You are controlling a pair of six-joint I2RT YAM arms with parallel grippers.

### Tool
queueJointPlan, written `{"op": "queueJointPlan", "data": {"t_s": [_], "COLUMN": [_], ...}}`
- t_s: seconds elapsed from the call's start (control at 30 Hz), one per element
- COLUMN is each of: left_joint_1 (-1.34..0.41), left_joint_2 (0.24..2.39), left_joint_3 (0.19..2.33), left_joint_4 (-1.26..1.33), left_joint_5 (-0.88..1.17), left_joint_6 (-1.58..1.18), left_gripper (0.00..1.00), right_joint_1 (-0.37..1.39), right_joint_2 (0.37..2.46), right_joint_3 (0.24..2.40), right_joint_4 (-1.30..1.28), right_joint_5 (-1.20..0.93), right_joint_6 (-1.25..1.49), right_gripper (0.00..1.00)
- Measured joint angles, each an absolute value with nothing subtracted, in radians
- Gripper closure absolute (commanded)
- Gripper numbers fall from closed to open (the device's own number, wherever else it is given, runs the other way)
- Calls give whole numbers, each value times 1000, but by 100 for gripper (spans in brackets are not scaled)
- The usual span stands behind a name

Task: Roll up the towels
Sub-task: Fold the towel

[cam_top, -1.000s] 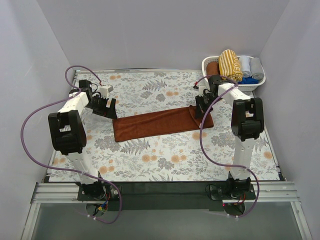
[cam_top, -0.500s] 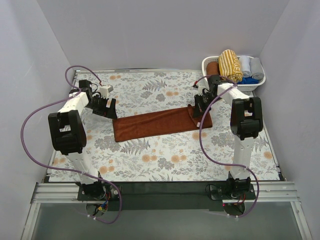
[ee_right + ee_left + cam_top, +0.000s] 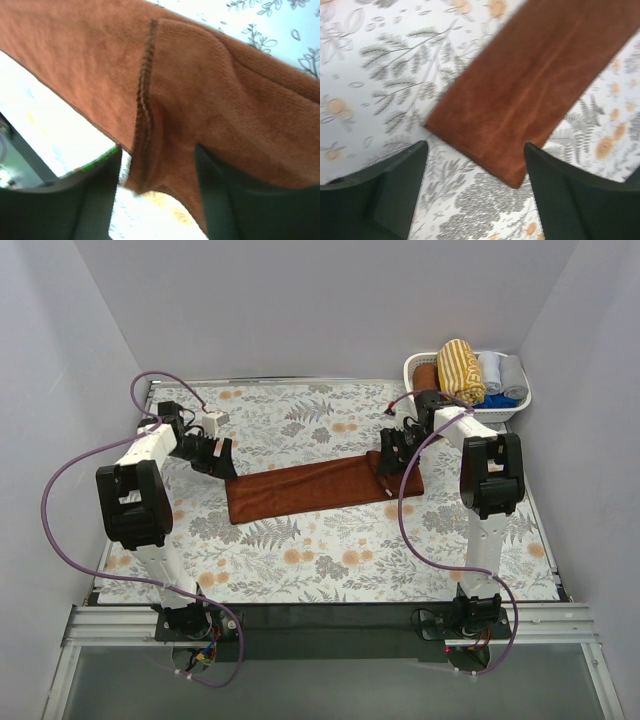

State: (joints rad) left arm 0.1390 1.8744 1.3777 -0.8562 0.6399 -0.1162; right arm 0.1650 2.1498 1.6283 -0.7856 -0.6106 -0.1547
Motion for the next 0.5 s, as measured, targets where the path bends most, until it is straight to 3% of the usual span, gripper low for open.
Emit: {"op": "queueJointPlan", "data": {"t_s": [0.1,0.13,0.2,0.23,0.33,0.5], "left_joint_1": [130,123,97,81,38,3], "left_joint_2": [1874,1874,1874,1874,1870,1870], "left_joint_3": [1378,1378,1373,1367,1322,1260], "left_joint_4": [-910,-924,-952,-962,-975,-997], "left_joint_5": [719,728,737,737,726,702], "left_joint_6": [-56,-38,2,21,59,88], "left_gripper": [49,60,70,75,81,82], "right_joint_1": [162,159,153,145,108,55], "right_joint_2": [2143,2139,2125,2115,2078,2070], "right_joint_3": [1629,1631,1641,1648,1665,1674], "right_joint_4": [-794,-802,-826,-836,-849,-867], "right_joint_5": [-632,-636,-646,-651,-640,-571], "right_joint_6": [-172,-181,-200,-212,-249,-301], "right_gripper": [40,43,48,56,72,77]}}
